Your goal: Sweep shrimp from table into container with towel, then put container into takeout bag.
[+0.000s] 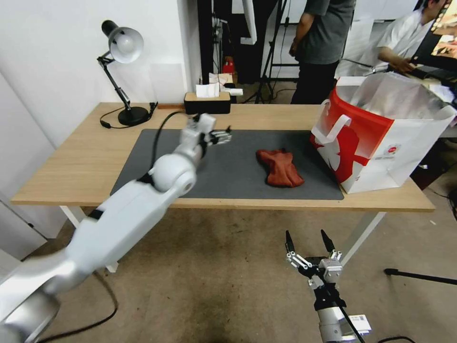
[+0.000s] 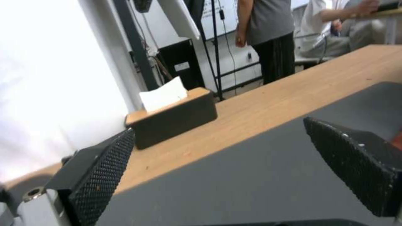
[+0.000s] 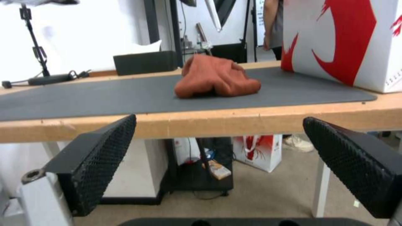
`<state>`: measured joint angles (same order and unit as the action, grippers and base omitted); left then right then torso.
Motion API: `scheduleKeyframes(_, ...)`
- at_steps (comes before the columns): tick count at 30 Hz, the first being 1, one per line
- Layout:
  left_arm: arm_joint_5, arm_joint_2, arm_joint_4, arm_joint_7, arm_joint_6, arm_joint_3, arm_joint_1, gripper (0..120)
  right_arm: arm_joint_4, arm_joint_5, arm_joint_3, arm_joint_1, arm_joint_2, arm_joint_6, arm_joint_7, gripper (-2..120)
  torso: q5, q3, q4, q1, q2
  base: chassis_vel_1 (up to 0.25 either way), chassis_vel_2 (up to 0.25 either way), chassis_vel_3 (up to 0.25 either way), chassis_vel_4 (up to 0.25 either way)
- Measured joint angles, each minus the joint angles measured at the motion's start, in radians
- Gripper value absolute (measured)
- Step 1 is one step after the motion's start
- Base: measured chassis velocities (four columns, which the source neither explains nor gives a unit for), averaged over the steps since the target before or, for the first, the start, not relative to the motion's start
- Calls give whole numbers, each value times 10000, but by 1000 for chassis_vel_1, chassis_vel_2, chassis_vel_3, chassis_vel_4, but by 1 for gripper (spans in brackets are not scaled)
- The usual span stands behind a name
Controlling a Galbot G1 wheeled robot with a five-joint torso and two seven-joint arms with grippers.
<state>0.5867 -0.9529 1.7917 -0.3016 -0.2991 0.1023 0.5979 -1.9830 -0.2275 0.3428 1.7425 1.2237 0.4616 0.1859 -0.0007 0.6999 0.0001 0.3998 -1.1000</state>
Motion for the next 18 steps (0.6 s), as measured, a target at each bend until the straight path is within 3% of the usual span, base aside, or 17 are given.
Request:
scheduleKeyframes(1,0,0,0,0,0,0,0,100,0,0,0,0,0,0,0,100,0,0,0,0,0,0,0,0,0)
scheduleKeyframes(2,-13,109,193,112,58,-297,315,100,-34,-10,5,10,-19,-6,7,100,5,-1,-3,0,0,0,0,0,0)
scheduleKeyframes(4,-263,429,777,424,357,-1353,1552,100,-144,-45,58,76,-87,-12,14,100,4,-1,0,0,0,0,0,0,0)
scheduleKeyframes(5,-263,429,777,424,357,-1353,1552,100,-144,-45,58,76,-87,-12,14,100,4,-1,0,0,0,0,0,0,0)
scheduleKeyframes(8,-1339,435,1156,626,1574,-2621,3511,100,-320,-163,139,125,-152,-16,12,100,3,-1,-3,0,-1,0,0,0,0)
scheduleKeyframes(9,-1339,435,1156,626,1574,-2621,3511,100,-320,-163,139,125,-152,-16,12,100,3,-1,-3,0,-1,0,0,0,0)
scheduleKeyframes(10,-1602,330,1293,666,1826,-2977,4191,100,-376,-200,153,125,-168,-20,6,100,1,0,-2,1,0,0,0,0,0)
scheduleKeyframes(11,-1713,265,1359,676,1935,-3137,4499,100,-404,-217,156,121,-176,-23,2,100,5,-1,-1,1,0,0,0,0,0)
scheduleKeyframes(12,-2073,-7,1574,721,2306,-3663,5503,100,-476,-289,169,99,-196,-30,-13,100,7,-1,1,0,-1,0,0,0,0)
scheduleKeyframes(13,-2073,-7,1574,721,2306,-3663,5503,100,-476,-289,169,99,-196,-30,-13,100,7,-1,1,0,-1,0,0,0,0)
scheduleKeyframes(15,-2559,-558,1754,821,3059,-4422,6959,100,-615,-454,223,50,-250,-102,-38,100,9,-1,-1,0,-1,0,0,0,0)
scheduleKeyframes(17,-2632,-652,1760,842,3200,-4538,7221,100,-633,-480,231,43,-259,-117,-39,100,6,-1,-1,0,-1,0,0,0,0)
scheduleKeyframes(18,-2835,-912,1768,921,3654,-4856,7996,100,-694,-563,271,7,-307,-169,-38,100,5,-1,1,0,0,0,0,0,0)
